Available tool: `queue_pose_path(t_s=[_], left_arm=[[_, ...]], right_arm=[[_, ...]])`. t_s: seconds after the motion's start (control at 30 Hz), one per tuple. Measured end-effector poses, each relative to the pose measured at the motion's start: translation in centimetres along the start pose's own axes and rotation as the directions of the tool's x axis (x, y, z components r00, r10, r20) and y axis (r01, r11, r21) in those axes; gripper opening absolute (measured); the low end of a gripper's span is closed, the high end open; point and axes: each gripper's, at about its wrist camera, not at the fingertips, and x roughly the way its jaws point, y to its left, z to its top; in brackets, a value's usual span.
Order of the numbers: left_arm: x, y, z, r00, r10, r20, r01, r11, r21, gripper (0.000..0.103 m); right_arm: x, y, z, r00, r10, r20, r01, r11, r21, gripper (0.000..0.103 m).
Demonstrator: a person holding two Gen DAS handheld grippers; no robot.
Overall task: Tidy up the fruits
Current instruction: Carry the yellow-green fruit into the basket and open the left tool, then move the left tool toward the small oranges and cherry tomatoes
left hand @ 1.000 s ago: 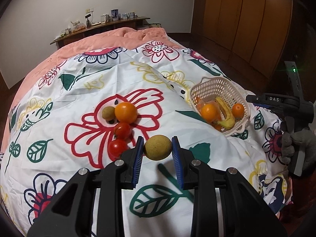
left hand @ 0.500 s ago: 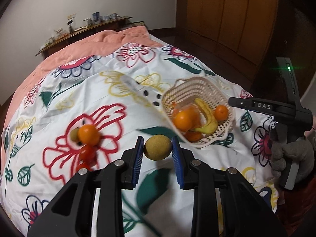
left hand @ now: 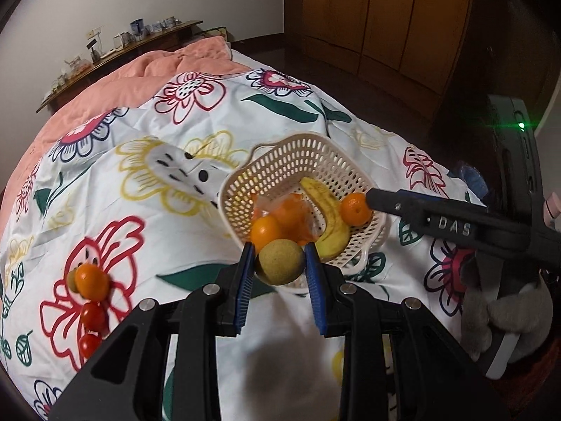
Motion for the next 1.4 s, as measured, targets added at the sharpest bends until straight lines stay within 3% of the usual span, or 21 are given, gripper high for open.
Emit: queue_pose_path(t_s=[0.13, 0.27, 0.6, 0.9, 1.07, 1.4], left_arm=[[0.8, -0.4, 0.4, 1.000, -0.005, -0.015, 0.006, 1.000, 0.003, 0.031], [0.7, -0.1, 0.3, 1.000, 0.001, -0.011, -0.001, 1.000, -0.015, 0.054], [0.3, 0.6, -0.3, 1.000, 0.012, 0.000, -0.012, 0.999, -0.035, 0.065], [-1.2, 0.0, -0.7, 0.997, 0.059, 0.059, -0.060, 0.998, 0.016, 0.084], [-1.6, 0.1, -0.9, 0.993, 0.091, 0.080, -0.093, 0.995, 0.021, 0.096], [-1.9, 0.8, -1.3, 0.986, 0.135, 0.094, -0.136, 0.991, 0.007, 0.097]], right_arm=[[0.2, 0.3, -0.2, 1.000, 0.006, -0.004, -0.006, 1.000, -0.007, 0.056], [0.3, 0.4, -0.3, 1.000, 0.010, -0.006, -0.010, 1.000, -0.005, 0.056], [0.6, 0.5, -0.5, 1.000, 0.011, -0.014, -0.011, 1.000, -0.009, 0.056], [0.9, 1.4, -0.9, 1.000, 0.012, -0.023, -0.013, 1.000, -0.023, 0.057], [0.7, 1.5, -0.9, 1.000, 0.009, -0.016, -0.009, 1.000, -0.019, 0.063], [0.8, 1.3, -1.0, 1.000, 0.006, -0.019, -0.007, 1.000, -0.007, 0.064]])
